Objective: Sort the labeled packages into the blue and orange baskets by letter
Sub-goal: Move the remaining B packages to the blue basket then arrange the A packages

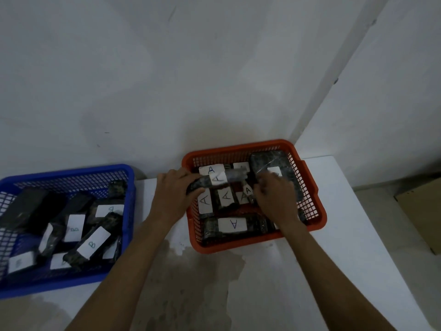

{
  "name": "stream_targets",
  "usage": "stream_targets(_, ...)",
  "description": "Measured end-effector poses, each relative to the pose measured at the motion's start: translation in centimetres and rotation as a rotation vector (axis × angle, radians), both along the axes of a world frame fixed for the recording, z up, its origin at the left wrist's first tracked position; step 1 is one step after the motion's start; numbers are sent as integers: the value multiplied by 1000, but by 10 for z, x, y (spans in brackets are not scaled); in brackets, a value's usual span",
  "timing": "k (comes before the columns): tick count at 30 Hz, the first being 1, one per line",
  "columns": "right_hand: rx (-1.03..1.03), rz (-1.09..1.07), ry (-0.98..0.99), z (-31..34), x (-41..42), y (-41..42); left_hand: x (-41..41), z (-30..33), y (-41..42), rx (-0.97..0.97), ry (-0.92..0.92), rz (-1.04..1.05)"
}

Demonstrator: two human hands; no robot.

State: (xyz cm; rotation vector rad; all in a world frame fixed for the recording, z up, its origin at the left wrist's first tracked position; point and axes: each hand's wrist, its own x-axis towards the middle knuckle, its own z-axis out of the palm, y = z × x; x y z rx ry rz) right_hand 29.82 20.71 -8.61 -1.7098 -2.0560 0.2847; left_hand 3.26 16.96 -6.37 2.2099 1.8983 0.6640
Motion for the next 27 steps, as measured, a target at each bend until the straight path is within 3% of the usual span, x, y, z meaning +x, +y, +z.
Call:
stream_targets(3, -226, 171, 209, 8, 25, -1, 13, -6, -1, -28, 86, -121)
stream_targets(8, -350, 402, 130, 4, 44, -11, 36, -12, -5, -125, 90, -181)
stream_targets(14, -428, 218, 392, 15, 77, -14, 61, -19, -25, -252, -25, -103)
stream_targets(16, -429, 133, 430, 19, 93, -15, 63, -21, -26, -309, 105, -161)
stream_targets(18, -438, 90, 441, 21, 102, -15, 65, -22, -28, -343, 288, -249)
stream_targets(20, -448, 87, 436, 22, 104, -15, 66, -26, -29, -381, 353, -300)
stream_targets(27, -449, 148, 361, 21, 93, -13, 66, -31, -29, -383, 307, -338)
